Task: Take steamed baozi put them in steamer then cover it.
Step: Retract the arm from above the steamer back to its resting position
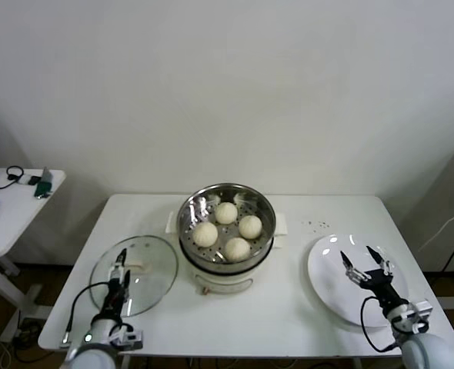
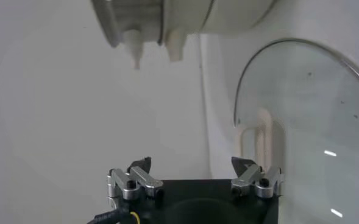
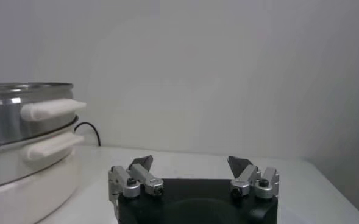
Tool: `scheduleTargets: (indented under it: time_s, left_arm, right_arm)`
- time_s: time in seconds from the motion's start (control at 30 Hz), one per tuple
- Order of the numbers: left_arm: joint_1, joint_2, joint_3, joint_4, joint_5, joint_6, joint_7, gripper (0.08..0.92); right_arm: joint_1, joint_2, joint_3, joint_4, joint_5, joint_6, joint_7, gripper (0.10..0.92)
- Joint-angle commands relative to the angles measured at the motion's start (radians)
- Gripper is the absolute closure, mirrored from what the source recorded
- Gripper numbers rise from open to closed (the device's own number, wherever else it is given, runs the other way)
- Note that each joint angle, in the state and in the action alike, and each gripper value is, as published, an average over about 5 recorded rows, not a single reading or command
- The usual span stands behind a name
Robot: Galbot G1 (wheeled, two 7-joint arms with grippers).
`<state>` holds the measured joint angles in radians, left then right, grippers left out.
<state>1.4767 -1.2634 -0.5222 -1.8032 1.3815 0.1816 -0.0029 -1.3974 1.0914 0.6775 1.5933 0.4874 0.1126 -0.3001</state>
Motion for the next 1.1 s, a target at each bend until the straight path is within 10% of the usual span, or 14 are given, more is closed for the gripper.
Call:
scheduleTargets:
  time_s: [0.03,0.93,1.1]
  left_arm:
    - [-0.11,-0.002,0.012,0.164,0.064,-0.025,-0.009,0.177]
    - [-0.221,-0.016,0.032,0.29,0.006,-0.045,-0.063,0.18]
    - [-0.225,-0.016,0.035,0.296,-0.001,-0.049,-0.065,0.282]
  right_arm:
    - [-0.035,0.05,0.054,-0.002,-0.035,0.012,-0.016,0.203]
    - [-0.009,0.078,0.059,-0.03,-0.091,0.02,-0.035,0.203]
    - [-0.005,0.091,0.052,-0.032,-0.104,0.021,-0.035,0.203]
